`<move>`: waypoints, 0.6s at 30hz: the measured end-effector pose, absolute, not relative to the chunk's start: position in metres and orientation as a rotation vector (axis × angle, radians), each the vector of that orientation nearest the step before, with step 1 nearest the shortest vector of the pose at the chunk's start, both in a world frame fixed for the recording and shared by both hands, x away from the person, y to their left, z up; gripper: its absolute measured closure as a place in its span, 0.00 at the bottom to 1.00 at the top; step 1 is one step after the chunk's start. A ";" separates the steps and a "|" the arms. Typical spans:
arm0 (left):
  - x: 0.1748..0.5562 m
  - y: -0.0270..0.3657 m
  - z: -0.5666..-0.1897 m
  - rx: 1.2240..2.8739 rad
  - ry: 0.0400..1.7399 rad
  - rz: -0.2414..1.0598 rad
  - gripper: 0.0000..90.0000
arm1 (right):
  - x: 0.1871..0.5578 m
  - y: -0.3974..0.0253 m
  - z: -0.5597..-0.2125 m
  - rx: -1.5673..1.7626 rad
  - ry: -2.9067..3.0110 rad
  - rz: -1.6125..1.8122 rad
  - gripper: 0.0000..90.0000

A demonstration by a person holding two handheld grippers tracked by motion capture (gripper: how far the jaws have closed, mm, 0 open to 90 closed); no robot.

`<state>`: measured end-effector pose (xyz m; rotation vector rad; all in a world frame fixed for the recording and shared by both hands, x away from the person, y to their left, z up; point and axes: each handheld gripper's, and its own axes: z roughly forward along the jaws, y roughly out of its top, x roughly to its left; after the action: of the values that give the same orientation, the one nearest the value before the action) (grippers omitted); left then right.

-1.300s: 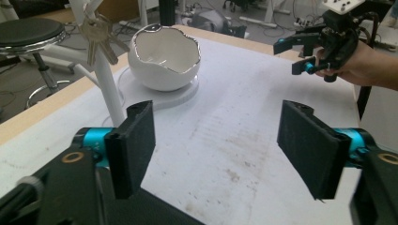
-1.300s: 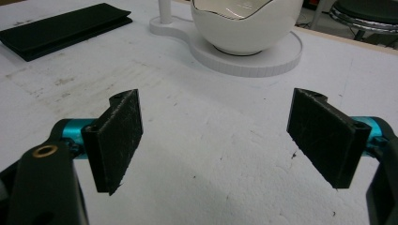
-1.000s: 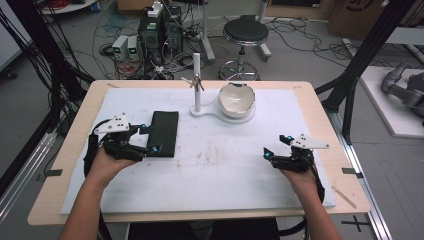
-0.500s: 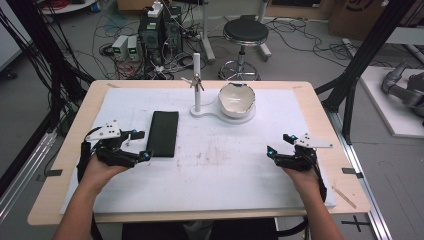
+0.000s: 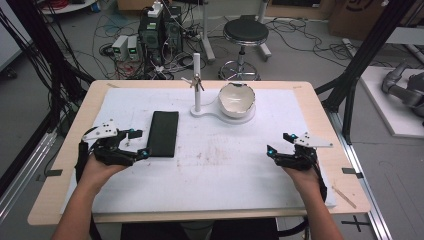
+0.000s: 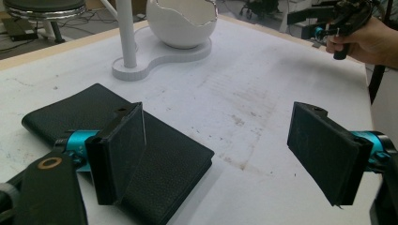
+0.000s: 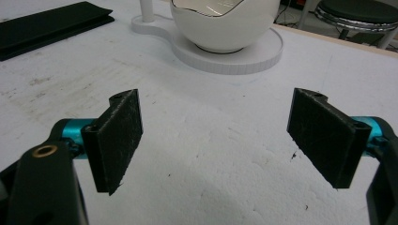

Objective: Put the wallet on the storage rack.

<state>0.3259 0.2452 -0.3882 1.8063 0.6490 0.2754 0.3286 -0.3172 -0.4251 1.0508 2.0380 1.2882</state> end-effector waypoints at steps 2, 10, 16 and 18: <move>0.327 0.247 -0.389 1.808 0.660 0.282 0.22 | 0.329 -0.317 -0.425 1.054 2.037 1.288 0.21; 0.332 0.251 -0.394 1.818 0.730 0.352 0.22 | 0.326 -0.311 -0.425 1.035 2.050 1.278 0.21; 0.339 0.252 -0.400 1.810 0.784 0.355 0.22 | 0.325 -0.310 -0.424 1.026 2.050 1.284 0.21; 0.344 0.248 -0.404 1.840 0.816 0.346 0.22 | 0.325 -0.312 -0.423 1.023 2.040 1.293 0.21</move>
<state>0.3436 0.2483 -0.4043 1.8401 0.8159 0.3464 0.3249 -0.3124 -0.4232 1.0225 2.0403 1.2933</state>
